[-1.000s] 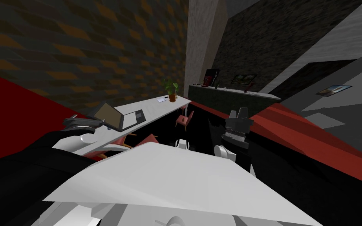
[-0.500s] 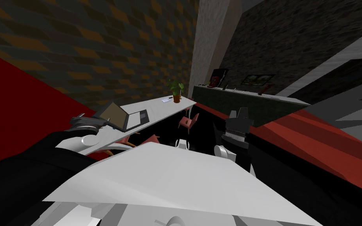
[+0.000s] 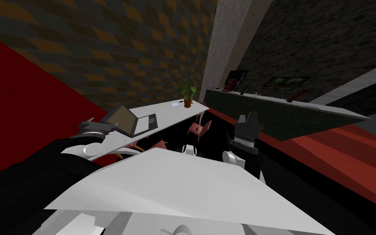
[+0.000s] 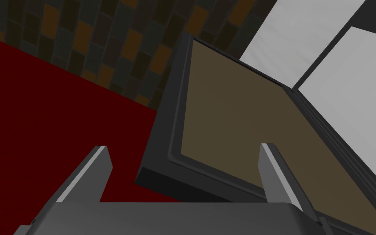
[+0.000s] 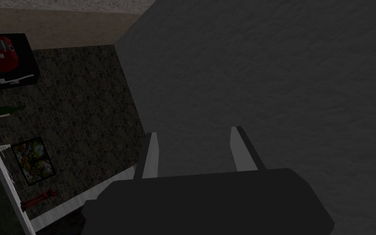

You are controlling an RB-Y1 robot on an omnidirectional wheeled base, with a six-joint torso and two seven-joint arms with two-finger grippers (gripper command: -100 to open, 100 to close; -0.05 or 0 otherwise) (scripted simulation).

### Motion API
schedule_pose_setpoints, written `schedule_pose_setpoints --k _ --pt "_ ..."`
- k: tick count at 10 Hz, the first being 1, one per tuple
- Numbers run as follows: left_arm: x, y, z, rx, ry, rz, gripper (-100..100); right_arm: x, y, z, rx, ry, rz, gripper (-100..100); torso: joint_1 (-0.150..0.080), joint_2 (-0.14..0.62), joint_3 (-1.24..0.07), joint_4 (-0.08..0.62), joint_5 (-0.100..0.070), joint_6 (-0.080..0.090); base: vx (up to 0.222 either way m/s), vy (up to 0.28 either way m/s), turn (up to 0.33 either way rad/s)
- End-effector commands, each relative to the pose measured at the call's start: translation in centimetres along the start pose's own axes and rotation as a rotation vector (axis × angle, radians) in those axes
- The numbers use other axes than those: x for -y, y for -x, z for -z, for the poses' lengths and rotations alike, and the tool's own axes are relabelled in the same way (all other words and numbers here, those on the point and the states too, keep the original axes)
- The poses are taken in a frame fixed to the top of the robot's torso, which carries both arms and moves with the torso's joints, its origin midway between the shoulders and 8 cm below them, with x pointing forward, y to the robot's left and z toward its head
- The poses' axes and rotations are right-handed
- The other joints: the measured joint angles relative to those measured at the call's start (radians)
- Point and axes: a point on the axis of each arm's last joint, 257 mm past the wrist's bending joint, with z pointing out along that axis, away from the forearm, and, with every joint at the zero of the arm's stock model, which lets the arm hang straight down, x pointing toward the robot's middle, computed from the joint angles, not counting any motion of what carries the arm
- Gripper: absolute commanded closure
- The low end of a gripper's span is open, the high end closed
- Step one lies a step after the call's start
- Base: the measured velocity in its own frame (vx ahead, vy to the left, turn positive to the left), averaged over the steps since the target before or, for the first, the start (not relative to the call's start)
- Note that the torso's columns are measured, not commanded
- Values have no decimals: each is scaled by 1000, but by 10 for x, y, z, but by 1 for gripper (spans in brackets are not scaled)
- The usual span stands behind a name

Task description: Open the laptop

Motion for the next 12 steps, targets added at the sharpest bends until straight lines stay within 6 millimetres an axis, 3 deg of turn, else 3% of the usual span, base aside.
schedule_pose_setpoints --k 1,8,10,12 --pt "10 17 -13 39 -25 -4 100 0 0 0 0 0 0 0 1 1 1 0 1 1 -125 -19 -255" --pt "36 68 -40 153 -89 2 100 0 0 0 0 0 0 0 7 -2 -1 -1 5 -4 -133 -82 -196" --pt "31 51 -38 111 -75 -85 100 0 0 0 0 0 0 0 8 -5 -3 -2 4 -4 27 -3 87" --pt "21 42 -34 86 -58 -168 100 0 0 0 0 -1 1 0 6 -15 -8 -5 4 -3 247 -18 291"
